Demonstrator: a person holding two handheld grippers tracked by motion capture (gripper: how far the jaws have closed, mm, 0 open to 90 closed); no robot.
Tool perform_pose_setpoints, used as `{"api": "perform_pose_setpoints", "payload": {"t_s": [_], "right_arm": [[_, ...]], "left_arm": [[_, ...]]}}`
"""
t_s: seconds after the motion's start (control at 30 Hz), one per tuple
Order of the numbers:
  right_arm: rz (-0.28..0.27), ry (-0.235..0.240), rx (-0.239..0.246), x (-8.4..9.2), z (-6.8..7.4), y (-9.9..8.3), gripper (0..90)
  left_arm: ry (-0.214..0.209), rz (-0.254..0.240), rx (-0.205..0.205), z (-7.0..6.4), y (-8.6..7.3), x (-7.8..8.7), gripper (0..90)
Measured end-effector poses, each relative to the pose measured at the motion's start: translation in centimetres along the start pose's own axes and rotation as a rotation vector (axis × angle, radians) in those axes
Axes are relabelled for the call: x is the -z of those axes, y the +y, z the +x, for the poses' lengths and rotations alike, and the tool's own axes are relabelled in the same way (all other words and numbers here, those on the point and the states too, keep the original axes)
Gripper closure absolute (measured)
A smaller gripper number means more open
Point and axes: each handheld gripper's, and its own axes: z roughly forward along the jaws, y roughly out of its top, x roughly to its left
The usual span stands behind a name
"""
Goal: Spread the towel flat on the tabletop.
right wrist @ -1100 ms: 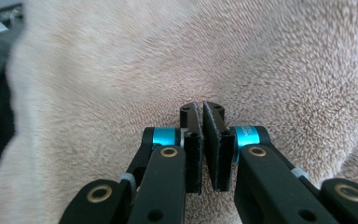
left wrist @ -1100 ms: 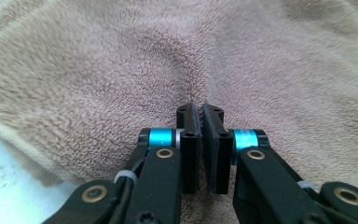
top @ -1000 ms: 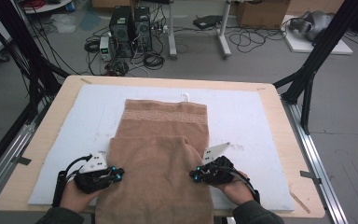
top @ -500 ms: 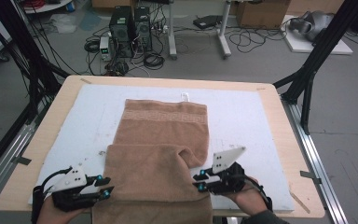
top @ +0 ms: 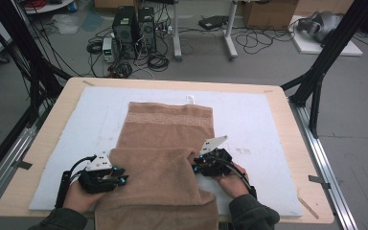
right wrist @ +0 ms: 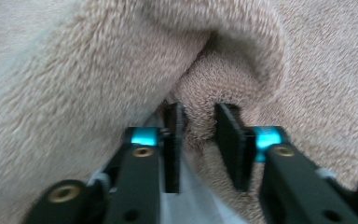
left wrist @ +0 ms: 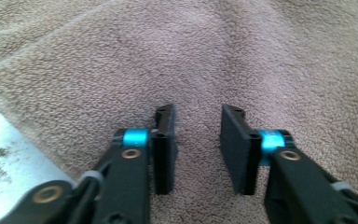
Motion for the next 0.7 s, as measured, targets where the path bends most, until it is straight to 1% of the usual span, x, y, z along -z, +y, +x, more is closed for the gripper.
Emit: {"api": "perform_pose_setpoints", "payload": {"t_s": [0.03, 0.07, 0.1, 0.13, 0.2, 0.23, 0.27, 0.33, 0.37, 0.43, 0.5, 0.53, 0.57, 0.6, 0.63, 0.7], "right_arm": [[0.006, 0.002, 0.002, 0.0, -0.1, 0.1, 81.9], [0.011, 0.009, 0.007, 0.1, -0.1, 0.1, 84.0], [0.008, 0.015, 0.002, 0.2, -0.2, 0.1, 84.6], [0.007, 0.015, -0.003, 0.3, -0.2, 0.1, 84.9], [0.017, 0.017, 0.004, 1.1, -0.1, 0.0, 85.1], [0.021, 0.011, 0.013, 1.7, -0.1, 0.0, 85.1], [0.020, 0.017, 0.019, 2.2, -0.2, -0.1, 85.0], [0.023, 0.023, 0.018, 3.4, -0.5, -0.3, 85.0], [0.033, 0.004, 0.027, 4.0, -0.7, -0.3, 85.0], [0.039, -0.014, 0.028, 5.2, -1.1, -0.5, 85.0], [0.045, -0.043, 0.023, 6.1, -1.7, -0.6, 85.1], [0.046, -0.064, 0.023, 6.4, -2.0, -0.6, 85.1], [0.045, -0.098, 0.010, 6.7, -2.3, -0.7, 85.1], [0.041, -0.112, 0.002, 6.7, -2.6, -0.7, 85.1], [0.042, -0.125, -0.018, 6.5, -3.0, -0.7, 85.1], [0.053, -0.143, -0.052, 5.5, -3.7, -0.9, 85.1]], "left_arm": [[-0.009, 0.001, 0.002, 0.0, 0.0, 0.0, 78.7], [-0.011, 0.003, -0.001, 0.0, 0.1, 0.0, 83.0], [-0.010, 0.003, 0.000, -0.1, 0.1, 0.1, 84.8], [-0.010, 0.002, 0.004, -0.1, 0.1, 0.1, 85.4], [-0.008, -0.010, 0.007, -0.1, 0.2, 0.4, 86.0], [-0.010, -0.019, 0.009, -0.2, 0.3, 0.6, 86.2], [-0.011, -0.019, 0.003, -0.2, 0.4, 0.7, 86.3], [-0.009, -0.026, 0.005, -0.4, 0.5, 0.8, 86.4], [-0.010, -0.029, 0.004, -0.4, 0.5, 0.8, 86.4], [-0.018, -0.041, 0.011, -0.6, 0.5, 0.8, 86.4], [-0.020, -0.042, 0.004, -0.8, 0.6, 0.7, 86.5], [-0.020, -0.036, -0.002, -0.9, 0.6, 0.6, 86.5], [-0.021, -0.032, -0.002, -0.8, 0.6, 0.6, 86.5], [-0.015, -0.027, -0.005, -0.7, 0.6, 0.5, 86.5], [-0.010, -0.022, -0.005, -0.6, 0.6, 0.4, 86.5], [0.005, -0.018, 0.011, -0.1, 0.6, 0.3, 86.4]]}}
